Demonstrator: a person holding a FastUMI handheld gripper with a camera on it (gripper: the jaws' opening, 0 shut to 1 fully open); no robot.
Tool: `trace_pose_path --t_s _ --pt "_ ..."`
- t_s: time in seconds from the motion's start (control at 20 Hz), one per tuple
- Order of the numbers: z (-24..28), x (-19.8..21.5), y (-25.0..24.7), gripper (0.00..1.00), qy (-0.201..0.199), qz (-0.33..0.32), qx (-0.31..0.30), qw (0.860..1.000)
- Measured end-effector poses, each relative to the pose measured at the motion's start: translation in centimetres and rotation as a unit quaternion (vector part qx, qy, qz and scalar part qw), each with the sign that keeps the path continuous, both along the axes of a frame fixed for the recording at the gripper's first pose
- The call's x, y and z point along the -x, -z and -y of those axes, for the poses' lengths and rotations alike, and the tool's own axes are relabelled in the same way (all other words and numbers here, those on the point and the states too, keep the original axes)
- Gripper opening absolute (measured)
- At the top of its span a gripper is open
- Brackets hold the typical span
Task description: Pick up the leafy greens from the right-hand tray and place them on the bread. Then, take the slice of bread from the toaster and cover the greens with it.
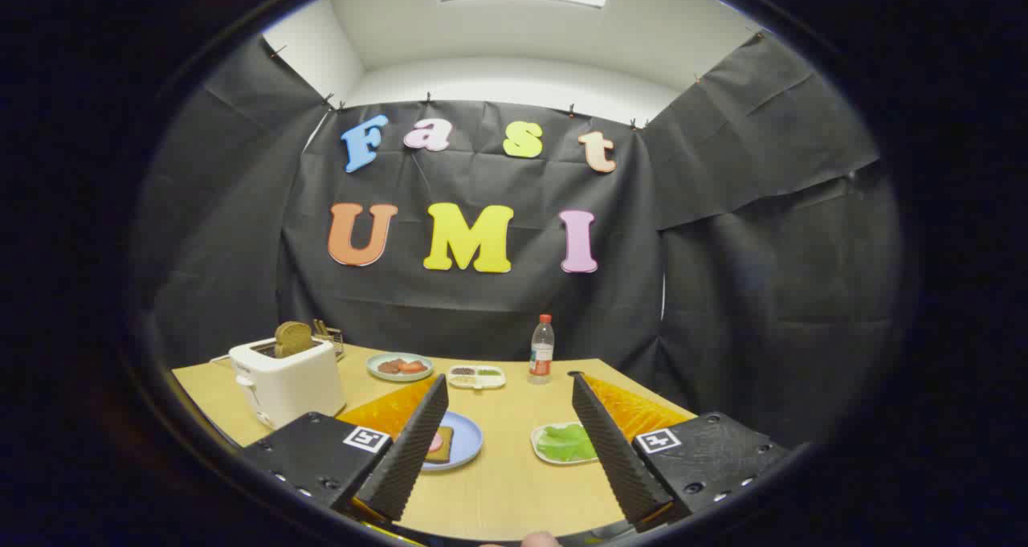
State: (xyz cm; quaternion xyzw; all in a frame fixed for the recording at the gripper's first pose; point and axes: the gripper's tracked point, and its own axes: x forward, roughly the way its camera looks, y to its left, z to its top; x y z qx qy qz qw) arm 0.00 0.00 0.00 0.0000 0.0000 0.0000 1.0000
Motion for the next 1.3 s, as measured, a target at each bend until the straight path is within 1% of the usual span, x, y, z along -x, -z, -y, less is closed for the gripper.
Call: trace_pose_path --t_s 0.15,0.3,0.8,1.3 --pt "-0.3 -0.1 -0.1 0.95 -0.007 -0.004 -0.013 1.000" --pt "-0.1 0.0 -0.2 0.95 -0.002 0.000 -0.005 1.000" --pt "-0.5 -0.2 0.3 0.95 -0.008 -0.005 -0.010 1.000" --pt "-0.5 -0.6 1.2 0.95 -0.022 -0.016 -0.014 1.000"
